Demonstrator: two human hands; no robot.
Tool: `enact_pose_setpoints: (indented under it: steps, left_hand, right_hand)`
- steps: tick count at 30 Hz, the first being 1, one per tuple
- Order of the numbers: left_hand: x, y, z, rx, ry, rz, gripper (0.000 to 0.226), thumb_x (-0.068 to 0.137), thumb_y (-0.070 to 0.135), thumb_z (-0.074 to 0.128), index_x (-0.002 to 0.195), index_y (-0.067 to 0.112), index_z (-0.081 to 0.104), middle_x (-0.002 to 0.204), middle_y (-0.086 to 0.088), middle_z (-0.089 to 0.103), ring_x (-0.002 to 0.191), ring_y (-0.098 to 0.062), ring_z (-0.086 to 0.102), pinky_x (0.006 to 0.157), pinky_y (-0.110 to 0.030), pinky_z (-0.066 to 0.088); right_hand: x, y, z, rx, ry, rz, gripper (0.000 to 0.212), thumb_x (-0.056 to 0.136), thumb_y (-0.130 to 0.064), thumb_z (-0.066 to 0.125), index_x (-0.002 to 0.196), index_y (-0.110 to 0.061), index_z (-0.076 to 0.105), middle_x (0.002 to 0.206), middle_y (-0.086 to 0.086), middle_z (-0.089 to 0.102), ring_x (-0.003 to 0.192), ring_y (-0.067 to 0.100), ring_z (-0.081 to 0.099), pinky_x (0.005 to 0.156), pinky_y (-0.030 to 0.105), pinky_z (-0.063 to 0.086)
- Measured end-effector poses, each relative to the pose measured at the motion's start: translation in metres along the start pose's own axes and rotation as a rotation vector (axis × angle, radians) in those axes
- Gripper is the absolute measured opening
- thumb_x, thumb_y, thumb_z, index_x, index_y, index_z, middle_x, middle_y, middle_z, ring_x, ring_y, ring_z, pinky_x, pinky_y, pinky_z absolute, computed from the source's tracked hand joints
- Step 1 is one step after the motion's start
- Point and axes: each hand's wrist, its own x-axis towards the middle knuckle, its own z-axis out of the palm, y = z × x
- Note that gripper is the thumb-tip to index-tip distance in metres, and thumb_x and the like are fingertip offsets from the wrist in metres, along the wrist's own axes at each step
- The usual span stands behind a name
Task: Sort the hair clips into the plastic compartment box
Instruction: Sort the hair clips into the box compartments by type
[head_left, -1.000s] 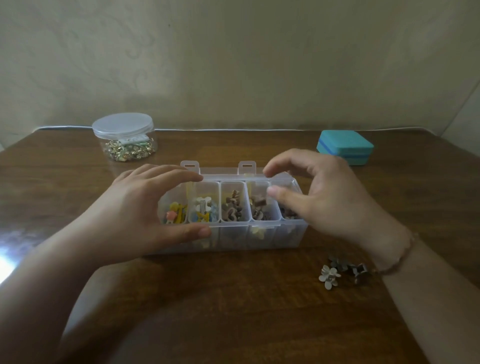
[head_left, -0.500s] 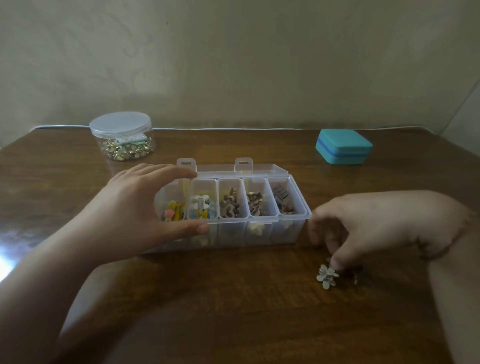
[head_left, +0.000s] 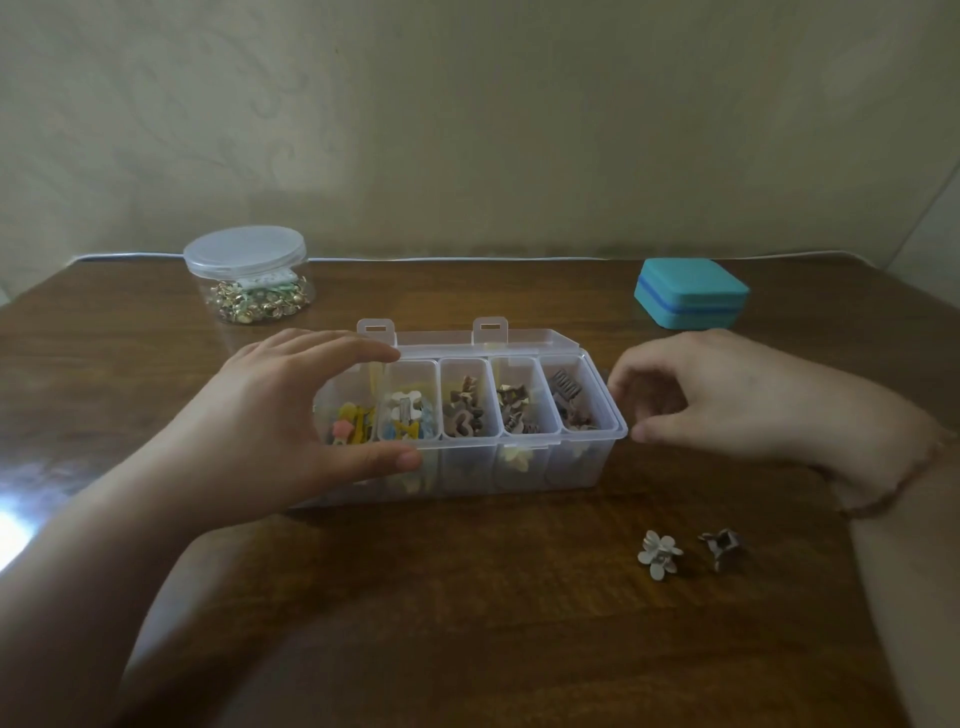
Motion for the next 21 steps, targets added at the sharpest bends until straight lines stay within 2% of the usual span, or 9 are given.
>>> enact_pose_setpoints:
  steps: [2,5,7,8,12,14,16,19,21]
  left_hand:
    - [0.001,-0.001,0.000,-0.001,-0.001,-0.001,0.096,0.053,0.098,0.043,0.132,0.044,0.053,0.130,0.023,0.051,0.128,-0.013,0.046,0.104,-0.045,0.040]
    - [0.001,-0.001,0.000,-0.010,-0.001,-0.010,0.099,0.051,0.099,0.042,0.132,0.044,0.052,0.133,0.018,0.055,0.128,-0.011,0.046,0.104,-0.045,0.041]
    - [0.001,-0.001,0.000,-0.017,-0.002,-0.008,0.099,0.050,0.100,0.041,0.132,0.044,0.053,0.133,0.018,0.055,0.126,-0.011,0.047,0.103,-0.044,0.042]
    - [0.001,-0.001,0.000,-0.018,-0.001,-0.005,0.099,0.051,0.099,0.042,0.132,0.044,0.053,0.133,0.018,0.055,0.126,-0.011,0.047,0.103,-0.045,0.042]
    - [-0.001,-0.003,-0.001,-0.046,0.001,0.018,0.091,0.056,0.094,0.048,0.132,0.045,0.053,0.135,0.017,0.056,0.127,-0.011,0.047,0.105,-0.046,0.042]
    - [-0.001,-0.004,-0.002,-0.080,0.003,0.027,0.087,0.058,0.090,0.052,0.132,0.044,0.053,0.134,0.017,0.056,0.127,-0.010,0.048,0.104,-0.046,0.042]
    - [-0.001,-0.005,-0.001,-0.099,0.015,0.026,0.087,0.058,0.088,0.054,0.133,0.043,0.053,0.132,0.019,0.055,0.125,-0.010,0.049,0.103,-0.046,0.043]
    - [-0.002,-0.003,0.000,-0.115,0.039,0.027,0.088,0.058,0.086,0.056,0.134,0.042,0.051,0.129,0.021,0.054,0.125,-0.010,0.049,0.103,-0.045,0.044]
    - [-0.002,-0.002,0.001,-0.127,0.043,0.025,0.089,0.057,0.085,0.057,0.134,0.042,0.051,0.128,0.024,0.052,0.126,-0.009,0.048,0.104,-0.044,0.043]
  right_hand:
    - [0.007,0.000,0.006,-0.050,0.051,0.068,0.037,0.083,-0.032,0.072,0.112,-0.042,0.053,0.104,-0.016,0.052,0.090,0.001,0.053,0.076,0.023,0.047]
    - [0.020,0.002,0.023,-0.048,0.154,0.129,0.069,0.085,-0.033,0.068,0.142,-0.040,0.030,0.148,-0.006,0.026,0.129,0.016,0.039,0.102,0.037,0.043]
    - [0.028,0.003,0.033,-0.005,0.152,0.085,0.080,0.086,-0.025,0.068,0.148,-0.040,0.019,0.158,-0.013,0.006,0.144,0.017,0.016,0.113,0.044,0.029]
    - [0.031,0.004,0.037,0.014,0.148,0.082,0.079,0.087,-0.023,0.067,0.149,-0.039,0.020,0.159,-0.014,0.005,0.146,0.016,0.012,0.114,0.043,0.026]
    - [0.041,0.006,0.038,-0.004,0.196,0.116,0.043,0.092,-0.019,0.060,0.133,-0.029,0.050,0.140,-0.003,0.045,0.127,0.015,0.043,0.102,0.034,0.044]
    - [0.040,0.009,0.036,-0.024,0.231,0.160,0.029,0.092,-0.014,0.059,0.118,-0.027,0.060,0.126,-0.003,0.055,0.110,0.014,0.054,0.088,0.028,0.049]
    - [0.037,0.013,0.032,0.043,0.394,0.141,0.023,0.091,-0.011,0.061,0.108,-0.027,0.064,0.113,-0.005,0.061,0.101,0.011,0.058,0.080,0.024,0.047]
    - [0.025,0.003,0.023,0.358,0.756,-0.125,0.021,0.086,-0.010,0.068,0.095,-0.029,0.066,0.094,-0.011,0.068,0.088,0.003,0.063,0.078,0.019,0.050]
    - [0.015,-0.018,0.020,0.569,0.730,-0.319,0.019,0.084,-0.009,0.071,0.092,-0.027,0.068,0.090,-0.012,0.070,0.086,0.003,0.067,0.076,0.014,0.052]
